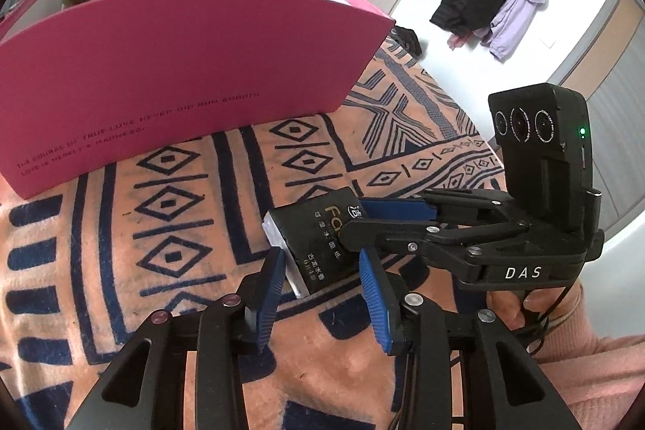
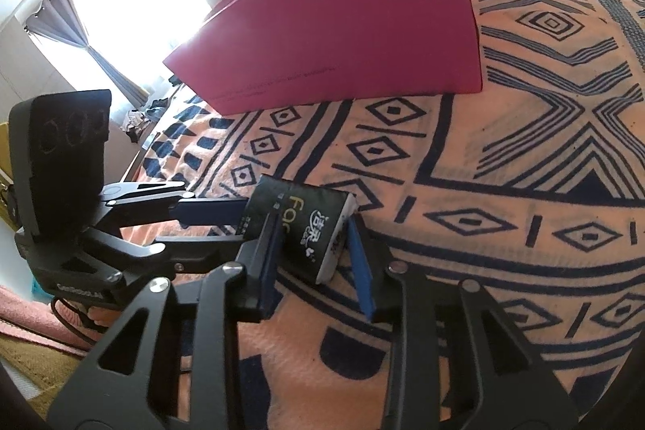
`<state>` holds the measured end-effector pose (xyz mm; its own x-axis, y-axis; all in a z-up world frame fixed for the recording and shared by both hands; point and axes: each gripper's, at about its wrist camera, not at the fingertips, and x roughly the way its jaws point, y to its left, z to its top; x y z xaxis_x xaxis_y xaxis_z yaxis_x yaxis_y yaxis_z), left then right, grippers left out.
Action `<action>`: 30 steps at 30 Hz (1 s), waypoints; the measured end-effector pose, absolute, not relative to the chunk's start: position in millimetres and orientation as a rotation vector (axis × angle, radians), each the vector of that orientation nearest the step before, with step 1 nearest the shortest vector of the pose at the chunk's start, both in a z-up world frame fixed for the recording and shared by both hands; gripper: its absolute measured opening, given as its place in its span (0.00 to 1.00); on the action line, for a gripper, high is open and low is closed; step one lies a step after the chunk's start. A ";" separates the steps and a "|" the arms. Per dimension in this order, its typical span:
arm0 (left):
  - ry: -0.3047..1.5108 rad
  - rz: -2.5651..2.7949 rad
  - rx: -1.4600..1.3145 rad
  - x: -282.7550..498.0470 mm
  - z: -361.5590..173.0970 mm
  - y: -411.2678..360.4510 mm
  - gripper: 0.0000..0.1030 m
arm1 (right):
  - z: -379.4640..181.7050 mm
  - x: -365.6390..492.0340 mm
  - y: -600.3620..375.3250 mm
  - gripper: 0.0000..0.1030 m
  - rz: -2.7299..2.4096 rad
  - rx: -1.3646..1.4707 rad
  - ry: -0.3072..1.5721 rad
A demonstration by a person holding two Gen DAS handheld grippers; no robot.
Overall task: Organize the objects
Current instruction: 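Lift the black book with the right gripper and carry it over the box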
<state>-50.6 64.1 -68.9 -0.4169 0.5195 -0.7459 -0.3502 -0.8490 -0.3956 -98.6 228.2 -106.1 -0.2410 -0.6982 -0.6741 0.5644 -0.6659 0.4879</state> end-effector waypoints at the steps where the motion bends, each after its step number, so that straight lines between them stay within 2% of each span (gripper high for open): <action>1: -0.245 2.267 -1.279 -50.8 -68.2 64.0 0.37 | -106.1 -98.6 228.0 0.35 -1.983 1.177 -0.180; 30: -0.174 2.323 -1.161 -56.9 -28.3 69.4 0.37 | -65.2 -98.1 229.7 0.35 -2.054 1.054 -0.173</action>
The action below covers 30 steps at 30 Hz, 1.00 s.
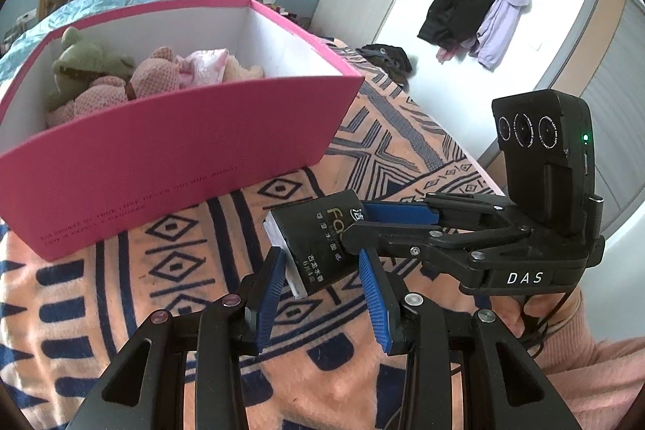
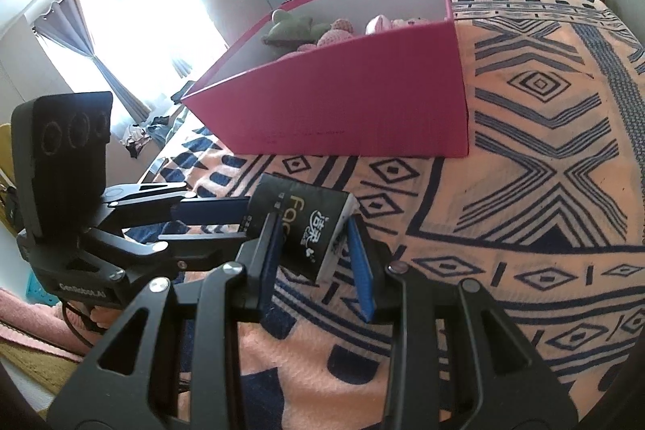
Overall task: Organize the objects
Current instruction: 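Lift the black book with the right gripper and carry it over the box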
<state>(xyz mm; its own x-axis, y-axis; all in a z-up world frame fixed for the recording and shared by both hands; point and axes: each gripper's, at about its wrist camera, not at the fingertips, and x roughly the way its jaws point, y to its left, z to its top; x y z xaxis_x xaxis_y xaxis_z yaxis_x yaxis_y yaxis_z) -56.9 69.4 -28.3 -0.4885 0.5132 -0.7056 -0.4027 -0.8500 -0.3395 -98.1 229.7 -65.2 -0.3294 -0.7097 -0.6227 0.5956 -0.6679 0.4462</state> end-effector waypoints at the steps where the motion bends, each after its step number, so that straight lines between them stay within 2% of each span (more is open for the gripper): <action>1: -0.169 2.325 -1.156 -57.1 -27.1 69.5 0.37 | -59.1 -97.7 241.3 0.35 -2.055 1.051 -0.174; 30: -0.120 2.382 -1.069 -71.2 3.1 69.1 0.37 | -26.2 -104.8 243.4 0.35 -2.088 0.954 -0.148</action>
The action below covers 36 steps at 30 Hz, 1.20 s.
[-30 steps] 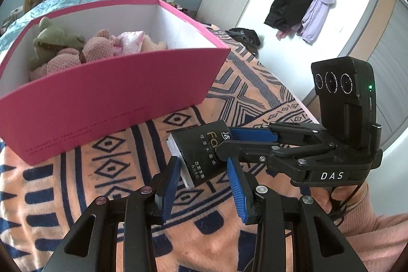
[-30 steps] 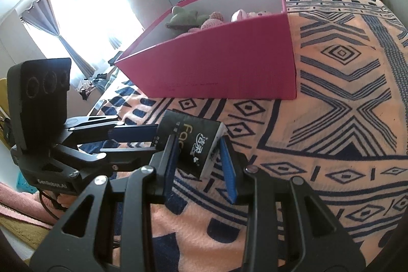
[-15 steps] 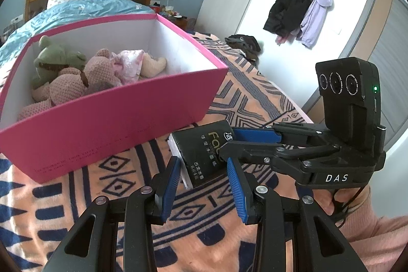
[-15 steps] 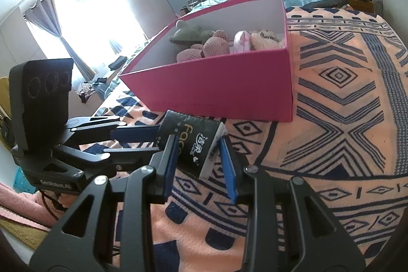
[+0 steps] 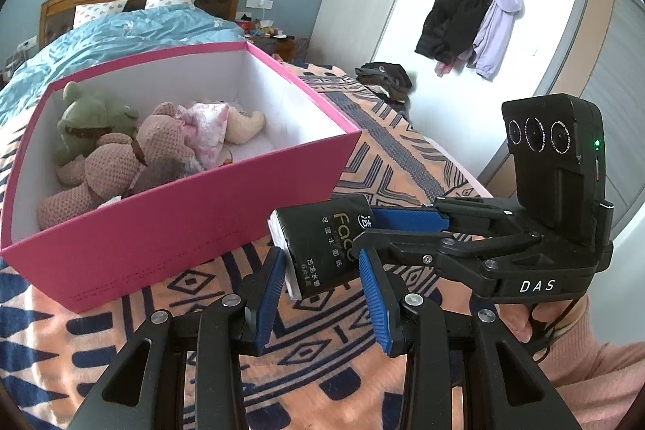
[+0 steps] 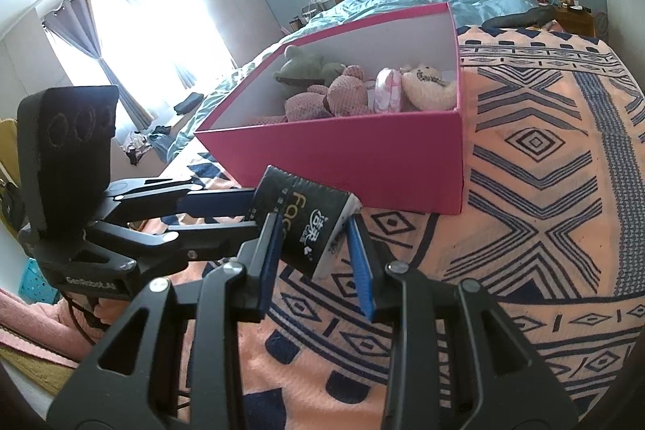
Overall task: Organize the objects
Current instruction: 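Lift the black book with the right gripper and carry it over the box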
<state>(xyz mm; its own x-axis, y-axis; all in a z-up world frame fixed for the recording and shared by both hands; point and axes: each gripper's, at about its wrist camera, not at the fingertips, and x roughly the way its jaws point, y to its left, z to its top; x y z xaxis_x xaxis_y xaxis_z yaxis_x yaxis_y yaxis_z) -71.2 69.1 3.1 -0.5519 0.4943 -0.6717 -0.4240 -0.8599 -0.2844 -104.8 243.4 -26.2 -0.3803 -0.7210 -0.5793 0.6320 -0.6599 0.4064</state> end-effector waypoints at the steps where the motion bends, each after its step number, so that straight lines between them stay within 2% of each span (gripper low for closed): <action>1: -0.121 2.383 -1.067 -71.1 3.6 68.9 0.37 | -25.3 -105.0 243.6 0.35 -2.090 0.951 -0.147; 36: -0.102 2.407 -0.978 -80.7 24.2 71.5 0.37 | -1.6 -113.9 246.0 0.35 -2.128 0.876 -0.115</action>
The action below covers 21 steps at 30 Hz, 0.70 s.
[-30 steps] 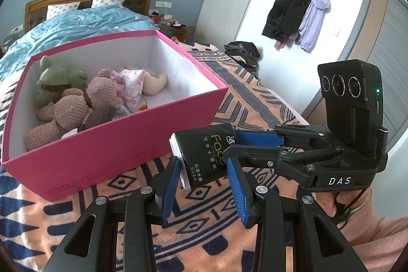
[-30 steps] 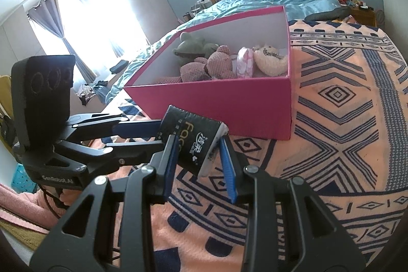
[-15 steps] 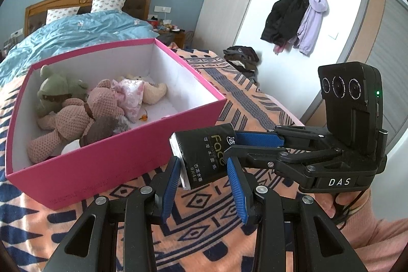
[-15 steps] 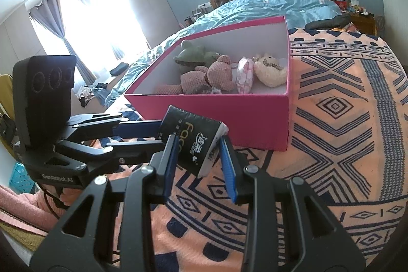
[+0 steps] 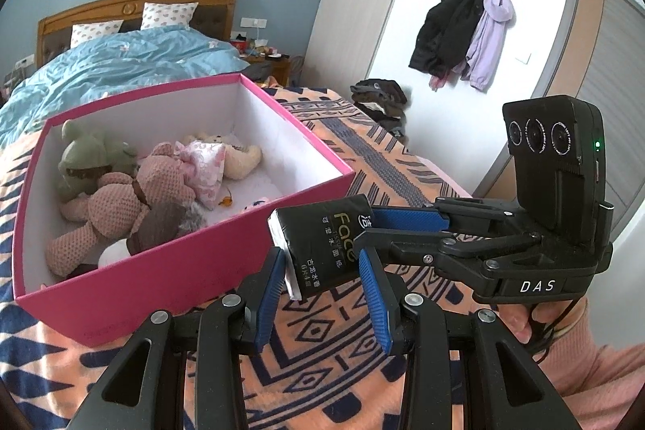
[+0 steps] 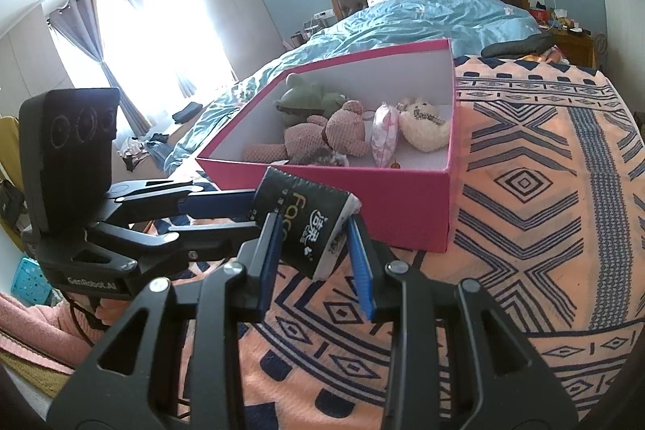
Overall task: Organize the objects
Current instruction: 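Lift the black book with the right gripper and carry it over the box, then lower the black book into the box and open the right gripper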
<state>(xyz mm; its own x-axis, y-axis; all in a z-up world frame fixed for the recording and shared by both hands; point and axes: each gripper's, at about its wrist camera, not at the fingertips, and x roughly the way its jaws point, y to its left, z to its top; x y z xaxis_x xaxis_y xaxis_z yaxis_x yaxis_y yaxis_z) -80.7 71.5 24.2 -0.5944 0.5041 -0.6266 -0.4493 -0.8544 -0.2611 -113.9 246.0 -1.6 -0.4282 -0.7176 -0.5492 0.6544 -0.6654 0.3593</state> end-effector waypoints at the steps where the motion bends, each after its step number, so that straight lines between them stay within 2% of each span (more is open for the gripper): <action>1: -0.102 2.408 -0.977 -80.7 24.8 71.8 0.37 | -0.5 -114.2 245.9 0.35 -2.130 0.873 -0.111; 21: -0.103 2.414 -0.936 -86.0 34.0 74.0 0.36 | 12.1 -122.2 248.8 0.35 -2.136 0.834 -0.109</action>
<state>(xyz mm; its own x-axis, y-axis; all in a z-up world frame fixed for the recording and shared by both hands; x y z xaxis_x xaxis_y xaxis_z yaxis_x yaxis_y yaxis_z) -86.0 74.0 34.0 -0.6106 0.5139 -0.6025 -0.4607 -0.8494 -0.2576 -122.2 248.8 12.1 -0.4433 -0.7253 -0.5267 0.6679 -0.6592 0.3457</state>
